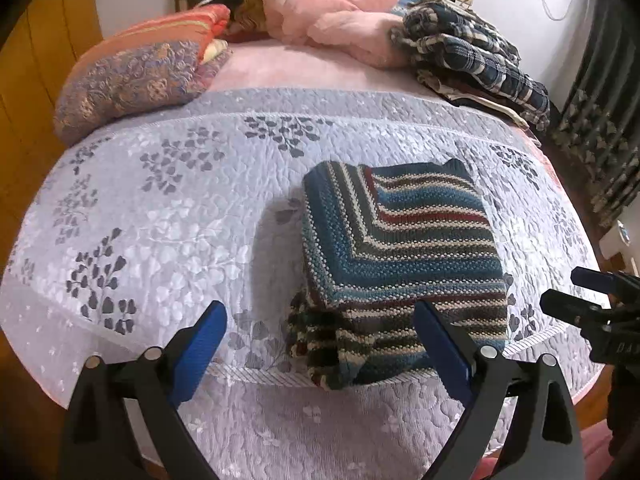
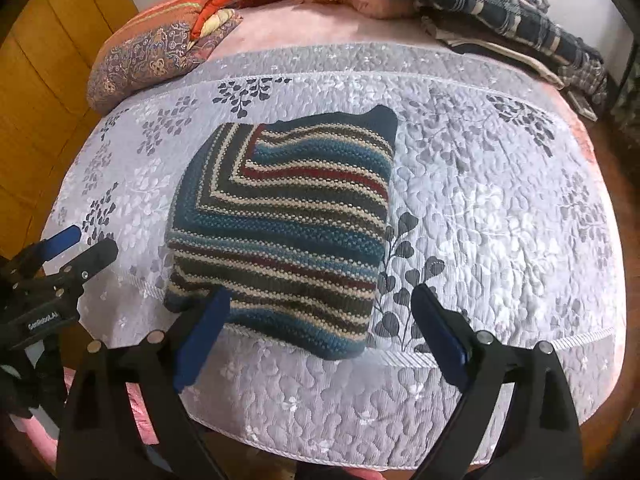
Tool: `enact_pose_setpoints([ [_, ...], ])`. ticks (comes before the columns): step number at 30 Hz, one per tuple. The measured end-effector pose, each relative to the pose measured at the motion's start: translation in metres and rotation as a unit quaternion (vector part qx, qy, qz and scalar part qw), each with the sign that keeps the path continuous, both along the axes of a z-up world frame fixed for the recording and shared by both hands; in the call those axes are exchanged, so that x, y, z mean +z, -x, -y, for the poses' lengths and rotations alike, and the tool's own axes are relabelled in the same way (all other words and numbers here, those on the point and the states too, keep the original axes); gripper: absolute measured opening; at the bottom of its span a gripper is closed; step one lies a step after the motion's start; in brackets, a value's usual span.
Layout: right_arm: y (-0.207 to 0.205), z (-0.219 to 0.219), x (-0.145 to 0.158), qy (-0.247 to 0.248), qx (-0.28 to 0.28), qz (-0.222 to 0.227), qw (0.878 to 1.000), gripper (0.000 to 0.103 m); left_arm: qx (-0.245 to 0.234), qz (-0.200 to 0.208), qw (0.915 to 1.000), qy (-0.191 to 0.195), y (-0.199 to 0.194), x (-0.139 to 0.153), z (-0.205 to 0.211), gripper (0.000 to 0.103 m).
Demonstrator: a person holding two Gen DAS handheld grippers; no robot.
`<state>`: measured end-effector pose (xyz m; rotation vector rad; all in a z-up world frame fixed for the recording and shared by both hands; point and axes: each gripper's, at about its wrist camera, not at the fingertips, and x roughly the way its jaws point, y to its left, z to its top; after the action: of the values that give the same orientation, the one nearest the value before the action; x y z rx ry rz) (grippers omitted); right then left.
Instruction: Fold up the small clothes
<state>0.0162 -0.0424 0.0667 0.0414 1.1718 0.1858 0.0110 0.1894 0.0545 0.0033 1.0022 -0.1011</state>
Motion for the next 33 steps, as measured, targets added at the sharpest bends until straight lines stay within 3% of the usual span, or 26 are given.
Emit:
enact_pose_setpoints([
  [9,0.019,-0.015,0.008,0.03,-0.012,0.013,0.999,0.097,0.003,0.018,0.9998,-0.008,0.021,0.016,0.008,0.097],
  [33,0.015,-0.015,-0.001,0.035,-0.029,-0.006,0.999,0.1,0.008,0.0,0.9997,-0.024,0.027,0.008,0.011,0.097],
])
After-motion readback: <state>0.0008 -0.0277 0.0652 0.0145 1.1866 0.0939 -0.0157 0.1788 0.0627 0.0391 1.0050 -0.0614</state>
